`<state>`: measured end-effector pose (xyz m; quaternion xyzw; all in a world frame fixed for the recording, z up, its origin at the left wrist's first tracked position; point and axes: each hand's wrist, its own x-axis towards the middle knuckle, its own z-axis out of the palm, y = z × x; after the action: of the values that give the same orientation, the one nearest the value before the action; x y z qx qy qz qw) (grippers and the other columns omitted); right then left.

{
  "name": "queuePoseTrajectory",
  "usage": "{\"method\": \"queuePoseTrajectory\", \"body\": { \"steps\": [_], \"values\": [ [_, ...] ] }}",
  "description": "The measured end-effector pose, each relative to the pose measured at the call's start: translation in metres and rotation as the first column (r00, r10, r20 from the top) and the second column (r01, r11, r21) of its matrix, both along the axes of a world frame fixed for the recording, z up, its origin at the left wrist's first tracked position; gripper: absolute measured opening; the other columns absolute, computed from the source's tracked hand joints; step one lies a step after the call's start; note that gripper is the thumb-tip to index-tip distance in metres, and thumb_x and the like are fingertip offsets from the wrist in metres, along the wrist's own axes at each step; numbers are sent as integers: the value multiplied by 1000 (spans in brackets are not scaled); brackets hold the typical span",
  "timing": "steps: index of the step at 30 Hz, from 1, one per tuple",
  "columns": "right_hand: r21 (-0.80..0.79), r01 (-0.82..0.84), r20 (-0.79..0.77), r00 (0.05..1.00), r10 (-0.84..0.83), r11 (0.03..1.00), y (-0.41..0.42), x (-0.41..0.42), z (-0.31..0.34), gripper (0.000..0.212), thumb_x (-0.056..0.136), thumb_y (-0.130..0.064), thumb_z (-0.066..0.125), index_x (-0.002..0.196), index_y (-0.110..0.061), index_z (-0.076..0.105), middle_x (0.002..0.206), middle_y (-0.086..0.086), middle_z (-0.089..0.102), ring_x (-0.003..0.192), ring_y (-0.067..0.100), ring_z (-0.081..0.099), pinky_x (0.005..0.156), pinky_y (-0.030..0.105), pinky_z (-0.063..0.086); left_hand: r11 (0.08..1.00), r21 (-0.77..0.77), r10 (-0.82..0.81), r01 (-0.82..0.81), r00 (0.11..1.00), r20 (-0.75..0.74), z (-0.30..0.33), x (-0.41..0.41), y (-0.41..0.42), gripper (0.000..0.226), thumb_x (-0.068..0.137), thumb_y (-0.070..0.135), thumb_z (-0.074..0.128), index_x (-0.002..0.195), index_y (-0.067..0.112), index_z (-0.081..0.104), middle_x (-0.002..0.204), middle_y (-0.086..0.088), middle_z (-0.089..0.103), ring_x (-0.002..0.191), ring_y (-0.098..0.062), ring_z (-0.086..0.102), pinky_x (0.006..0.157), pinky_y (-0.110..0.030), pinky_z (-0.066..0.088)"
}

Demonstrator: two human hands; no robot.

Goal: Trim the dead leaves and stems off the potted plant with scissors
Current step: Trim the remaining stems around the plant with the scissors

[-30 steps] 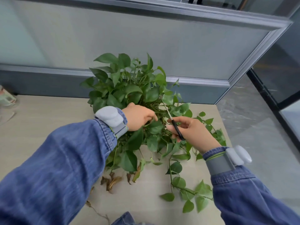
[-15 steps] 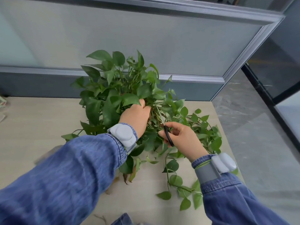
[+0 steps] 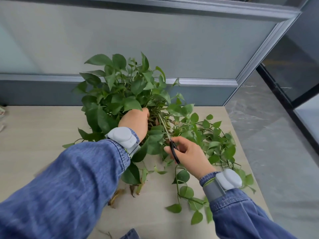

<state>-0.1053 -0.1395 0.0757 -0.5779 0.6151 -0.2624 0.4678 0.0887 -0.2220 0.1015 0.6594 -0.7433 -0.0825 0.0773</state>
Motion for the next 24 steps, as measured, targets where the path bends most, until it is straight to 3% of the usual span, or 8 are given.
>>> {"method": "queuePoseTrajectory", "body": {
  "steps": [3,7,10,13,16,20,22,24],
  "values": [
    [42,-26,-1,1000,26,999,-3,-5,4,27,78,-55,73,98,-38,68,79,6,73,66,13,62,78,48,59,1000,9,23,-22,999,-34,-5,-1,0,34,97,14,40,129,19,52,127,-11,47,101,-34,55,80,-45,51],
    [166,-68,110,993,50,984,-6,-8,10,22,85,-37,76,100,-22,70,66,3,69,53,11,60,62,32,58,992,-22,120,-122,991,-62,-12,-8,-1,25,92,41,49,105,19,51,118,-6,42,75,-29,48,60,-33,42],
    [225,-64,236,972,10,972,-7,-10,15,25,90,-29,72,104,-8,69,63,7,66,48,15,55,47,17,44,987,-33,154,-155,988,-34,-21,-17,0,52,78,60,60,104,17,45,121,-7,35,83,-34,54,59,-34,42],
    [260,-58,277,961,-17,964,-9,-15,15,32,92,-30,69,108,-2,66,65,10,65,50,18,53,42,17,35,982,-54,184,-182,982,40,-29,-22,-1,68,70,68,64,110,16,42,129,-7,31,87,-37,58,66,-38,48],
    [256,-78,299,954,-2,963,-12,-18,14,38,91,-34,69,112,-3,66,67,9,66,51,17,55,43,18,34,979,-111,174,-170,984,31,-33,-23,-3,59,72,59,66,108,18,44,125,-9,31,92,-38,56,64,-41,53],
    [240,-110,353,936,19,964,-18,-20,14,56,80,-45,72,115,-1,65,68,11,66,51,16,55,43,19,32,977,-152,155,-151,988,18,-36,-19,-1,34,76,38,62,103,23,47,121,-7,34,74,-37,56,57,-36,47],
    [249,-139,369,929,39,959,-21,-18,14,57,79,-46,72,115,-3,66,69,11,66,52,17,54,43,20,32,979,-159,132,-130,991,3,-35,-16,-2,22,76,30,59,94,21,51,116,-9,39,74,-35,55,54,-32,38],
    [263,-173,376,924,64,949,-24,-15,15,52,83,-45,72,115,-5,67,70,10,66,53,18,54,46,22,32,976,-160,140,-145,989,-43,-34,-12,-5,14,78,25,58,90,21,53,115,-9,41,80,-34,53,57,-33,39]
  ]
}}
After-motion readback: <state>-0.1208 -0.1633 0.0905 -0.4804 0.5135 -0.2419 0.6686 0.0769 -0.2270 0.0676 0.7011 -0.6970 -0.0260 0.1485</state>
